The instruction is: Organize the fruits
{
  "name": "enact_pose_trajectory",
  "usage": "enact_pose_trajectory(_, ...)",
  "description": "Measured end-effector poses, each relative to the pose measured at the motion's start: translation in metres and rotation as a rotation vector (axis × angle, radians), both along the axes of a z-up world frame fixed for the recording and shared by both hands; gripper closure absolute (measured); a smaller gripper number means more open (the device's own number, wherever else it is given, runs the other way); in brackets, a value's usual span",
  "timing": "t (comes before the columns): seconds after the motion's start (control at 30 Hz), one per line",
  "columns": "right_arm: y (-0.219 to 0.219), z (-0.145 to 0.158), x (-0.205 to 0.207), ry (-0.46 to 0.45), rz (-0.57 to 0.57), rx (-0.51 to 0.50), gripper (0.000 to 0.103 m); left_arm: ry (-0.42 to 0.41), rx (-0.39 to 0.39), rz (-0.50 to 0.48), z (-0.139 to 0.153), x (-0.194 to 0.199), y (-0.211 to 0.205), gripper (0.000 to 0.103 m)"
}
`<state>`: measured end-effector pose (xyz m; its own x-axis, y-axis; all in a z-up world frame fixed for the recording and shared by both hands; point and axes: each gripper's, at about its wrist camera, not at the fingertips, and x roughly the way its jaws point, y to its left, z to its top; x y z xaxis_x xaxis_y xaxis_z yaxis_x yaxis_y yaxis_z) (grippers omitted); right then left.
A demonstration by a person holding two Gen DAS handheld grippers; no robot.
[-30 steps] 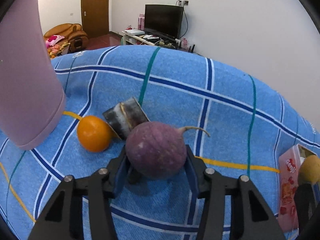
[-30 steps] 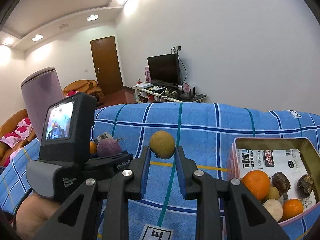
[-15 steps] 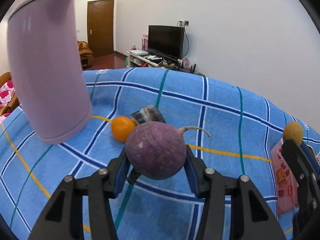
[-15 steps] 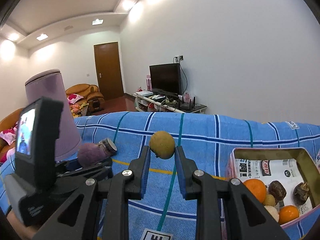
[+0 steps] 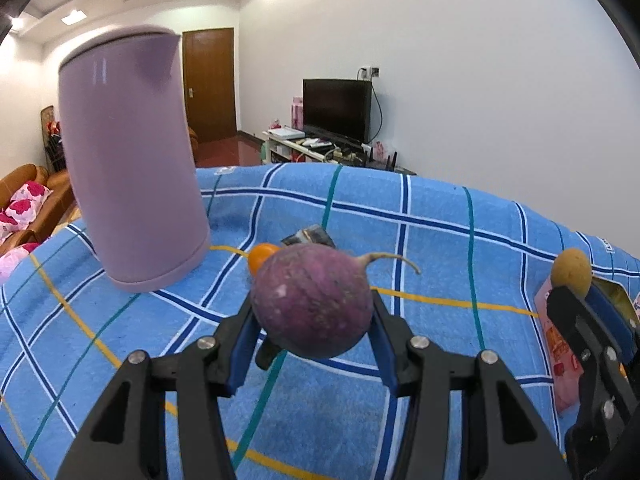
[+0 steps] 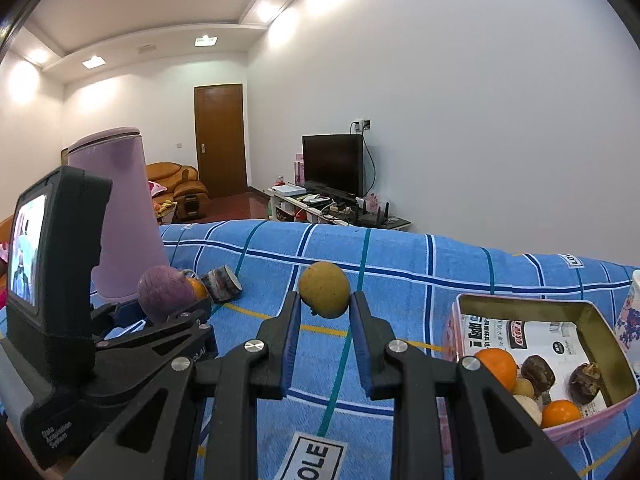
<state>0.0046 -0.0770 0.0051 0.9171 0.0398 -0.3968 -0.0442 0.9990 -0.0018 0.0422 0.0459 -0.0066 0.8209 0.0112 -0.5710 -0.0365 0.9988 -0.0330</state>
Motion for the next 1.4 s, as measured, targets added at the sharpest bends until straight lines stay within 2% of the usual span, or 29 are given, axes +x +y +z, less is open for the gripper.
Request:
enact_pose_trajectory(0.37,0.002,0.001,-0.008,-0.002,-0.010,-0.008,0.076,-0.044,0.009,0.004,0.001,-0.014,0.000,0.050)
enact_pose_trajectory(1.4,-0.018,0.001,-0.031,0.009,-0.028,-0.017,0.076,-0.072,0.033,-0.016,0.002,-0.035,-0.009,0.050)
